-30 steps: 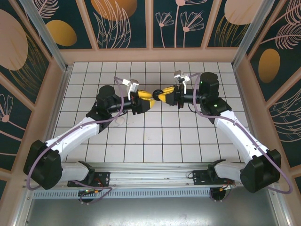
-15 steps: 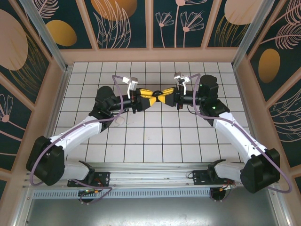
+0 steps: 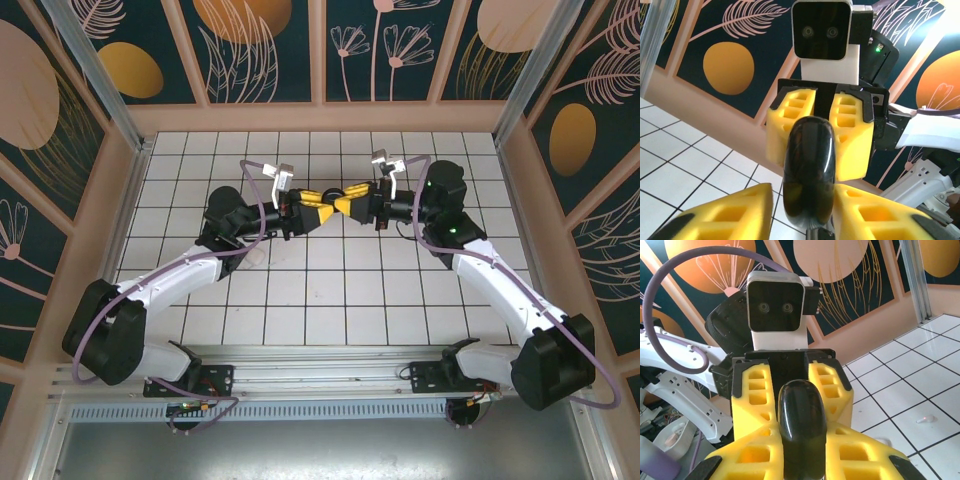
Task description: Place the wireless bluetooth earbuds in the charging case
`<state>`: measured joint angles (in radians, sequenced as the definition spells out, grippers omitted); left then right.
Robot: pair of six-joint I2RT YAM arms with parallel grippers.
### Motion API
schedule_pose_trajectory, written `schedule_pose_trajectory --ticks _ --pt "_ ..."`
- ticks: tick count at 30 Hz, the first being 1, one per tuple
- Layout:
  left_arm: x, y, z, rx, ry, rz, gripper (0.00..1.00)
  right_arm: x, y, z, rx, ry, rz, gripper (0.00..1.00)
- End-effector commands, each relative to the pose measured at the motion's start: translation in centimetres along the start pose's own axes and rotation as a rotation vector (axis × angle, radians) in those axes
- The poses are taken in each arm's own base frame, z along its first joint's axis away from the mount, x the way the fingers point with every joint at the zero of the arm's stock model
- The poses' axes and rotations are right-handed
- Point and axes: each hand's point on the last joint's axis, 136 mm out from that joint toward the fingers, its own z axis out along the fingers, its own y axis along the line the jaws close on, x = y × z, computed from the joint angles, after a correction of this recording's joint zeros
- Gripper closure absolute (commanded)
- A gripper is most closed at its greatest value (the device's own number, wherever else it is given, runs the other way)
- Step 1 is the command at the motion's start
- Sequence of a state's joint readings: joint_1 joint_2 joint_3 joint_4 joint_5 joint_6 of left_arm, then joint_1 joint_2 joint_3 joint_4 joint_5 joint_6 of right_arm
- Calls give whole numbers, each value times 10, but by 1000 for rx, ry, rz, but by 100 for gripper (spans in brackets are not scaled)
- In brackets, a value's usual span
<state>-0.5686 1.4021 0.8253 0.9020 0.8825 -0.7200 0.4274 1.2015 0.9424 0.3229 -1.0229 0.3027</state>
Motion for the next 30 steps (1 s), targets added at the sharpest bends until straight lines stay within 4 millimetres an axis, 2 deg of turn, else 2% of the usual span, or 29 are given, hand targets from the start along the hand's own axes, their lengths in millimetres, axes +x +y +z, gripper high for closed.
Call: schedule_pose_trajectory --ticks 1,6,10,13,15,19,24,30 --pt "-12 -14 1 48 -30 51 69 -6 12 5 -59 -10 -37 91" --pt "-14 -14 2 46 -29 46 68 -5 13 6 -61 -8 -34 91" --pt "-14 -15 1 46 -33 49 78 -6 13 7 -59 -8 -32 91" --pt "-12 -14 0 34 -29 49 85 -8 11 7 -34 -16 -25 82" --pt "-9 -2 -1 -36 -22 45 87 -9 8 5 -3 -26 -22 71" --pt "-3 7 -4 -94 4 68 90 -9 3 2 42 -55 -22 58" --pt "3 8 -3 -89 36 70 89 -4 -19 3 128 -47 21 51" --pt "3 6 -6 -104 33 105 91 -2 -51 -1 247 -50 87 49"
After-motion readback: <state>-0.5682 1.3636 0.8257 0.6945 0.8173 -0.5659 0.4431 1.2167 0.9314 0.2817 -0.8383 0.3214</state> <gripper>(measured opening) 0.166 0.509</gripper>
